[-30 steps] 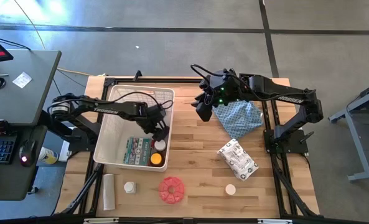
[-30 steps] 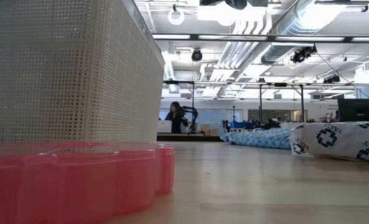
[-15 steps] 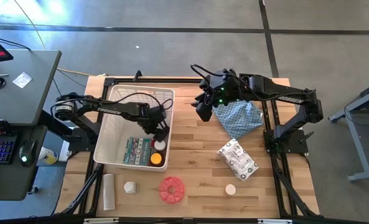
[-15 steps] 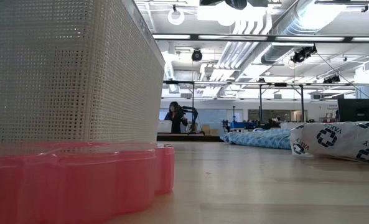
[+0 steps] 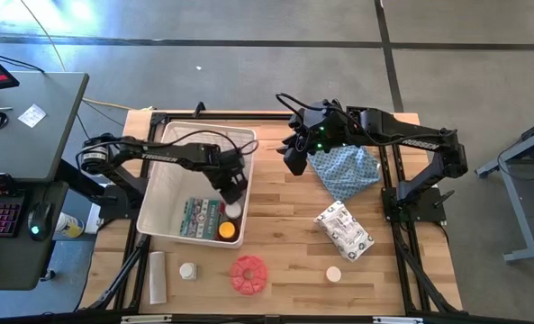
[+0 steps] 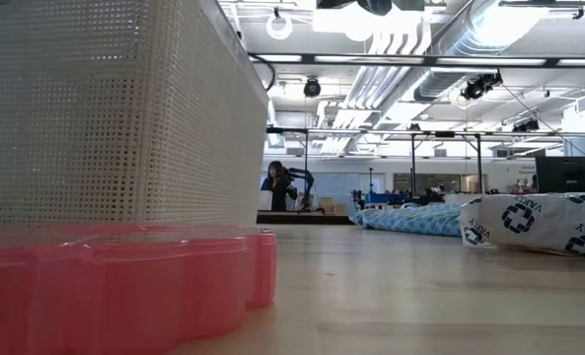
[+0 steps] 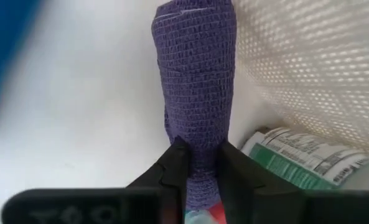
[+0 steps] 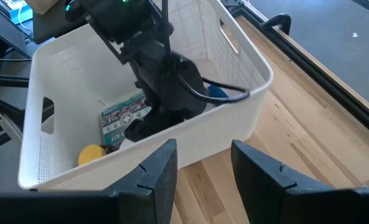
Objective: Pick & place medical supplies in basket/bin
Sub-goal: Adjust the violet rolled gauze in the white bin, then put the white mailer bag into the white bin
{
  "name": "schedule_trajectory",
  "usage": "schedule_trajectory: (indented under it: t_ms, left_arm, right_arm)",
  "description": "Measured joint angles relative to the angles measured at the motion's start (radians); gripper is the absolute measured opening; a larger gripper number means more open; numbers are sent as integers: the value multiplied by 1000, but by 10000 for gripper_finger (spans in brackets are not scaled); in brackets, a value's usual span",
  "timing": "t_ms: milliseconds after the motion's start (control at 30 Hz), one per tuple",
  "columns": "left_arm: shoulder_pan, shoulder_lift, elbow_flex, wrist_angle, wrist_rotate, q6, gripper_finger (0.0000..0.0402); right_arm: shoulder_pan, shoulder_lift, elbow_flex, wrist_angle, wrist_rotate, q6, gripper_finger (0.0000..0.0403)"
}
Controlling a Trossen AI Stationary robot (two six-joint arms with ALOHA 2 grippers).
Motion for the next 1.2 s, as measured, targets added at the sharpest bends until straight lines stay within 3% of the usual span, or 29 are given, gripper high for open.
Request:
schedule_trajectory:
  t_ms: [200, 467, 567, 767, 1200]
  left_arm:
    - [0, -1, 80, -98, -129, 285, 135]
    - [0, -2, 88, -125, -339, 619, 141]
    - [0, -2, 88, -124, -389, 669, 141]
    - [0, -2, 88, -126, -393, 723, 161]
    - [0, -3, 88, -145, -464, 709, 321]
  right_arm:
    - [0, 0, 0, 0, 0, 0, 142]
    - [0, 0, 0, 0, 0, 6, 142]
    - [0, 0, 0, 0, 0, 8, 142]
    - [0, 0, 0, 0, 0, 10, 142]
    - [0, 0, 0, -7, -15, 19, 142]
